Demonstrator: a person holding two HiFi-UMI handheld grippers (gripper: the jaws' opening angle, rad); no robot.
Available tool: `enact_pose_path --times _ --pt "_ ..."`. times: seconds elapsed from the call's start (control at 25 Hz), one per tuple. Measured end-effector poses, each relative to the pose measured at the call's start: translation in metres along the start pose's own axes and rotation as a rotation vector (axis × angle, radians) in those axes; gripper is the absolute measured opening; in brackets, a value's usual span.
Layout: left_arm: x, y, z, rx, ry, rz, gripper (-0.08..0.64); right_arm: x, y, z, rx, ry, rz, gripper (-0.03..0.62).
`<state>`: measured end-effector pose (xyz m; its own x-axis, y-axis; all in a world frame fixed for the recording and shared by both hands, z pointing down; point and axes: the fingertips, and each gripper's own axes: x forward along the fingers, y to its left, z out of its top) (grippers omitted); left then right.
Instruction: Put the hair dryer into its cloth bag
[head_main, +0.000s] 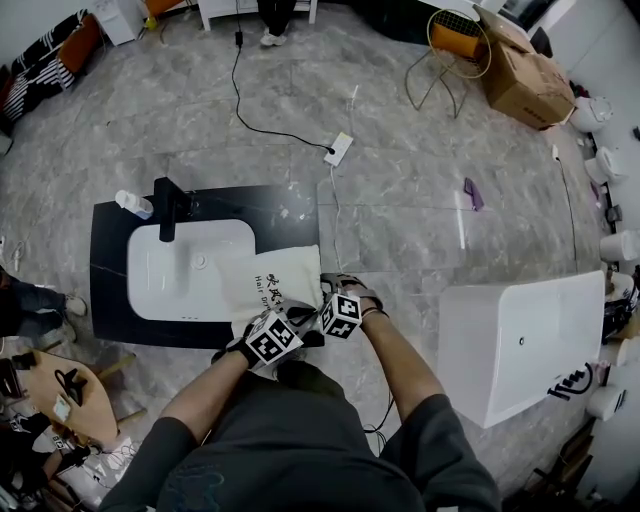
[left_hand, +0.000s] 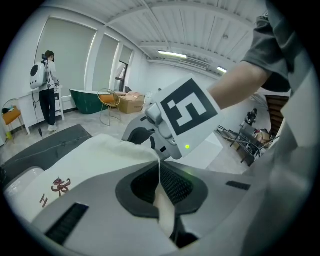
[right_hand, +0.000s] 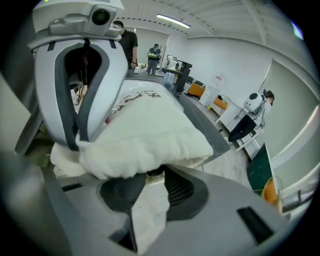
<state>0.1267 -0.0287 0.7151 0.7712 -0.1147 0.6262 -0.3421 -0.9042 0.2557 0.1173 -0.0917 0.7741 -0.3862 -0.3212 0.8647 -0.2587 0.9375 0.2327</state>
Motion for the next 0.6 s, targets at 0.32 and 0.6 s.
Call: enact_pose_path --times 0.32,0.6 --pt "0.004 -0.001 -0.001 0.006 0.010 0.000 0.009 -0.024 -0.021 -0.036 0.610 -0.055 0.166 0.127" --pt "0.005 0.000 0.000 0.010 0.011 0.011 0.009 -0.041 -0.019 -0.009 0.810 -0.199 0.343 0.138"
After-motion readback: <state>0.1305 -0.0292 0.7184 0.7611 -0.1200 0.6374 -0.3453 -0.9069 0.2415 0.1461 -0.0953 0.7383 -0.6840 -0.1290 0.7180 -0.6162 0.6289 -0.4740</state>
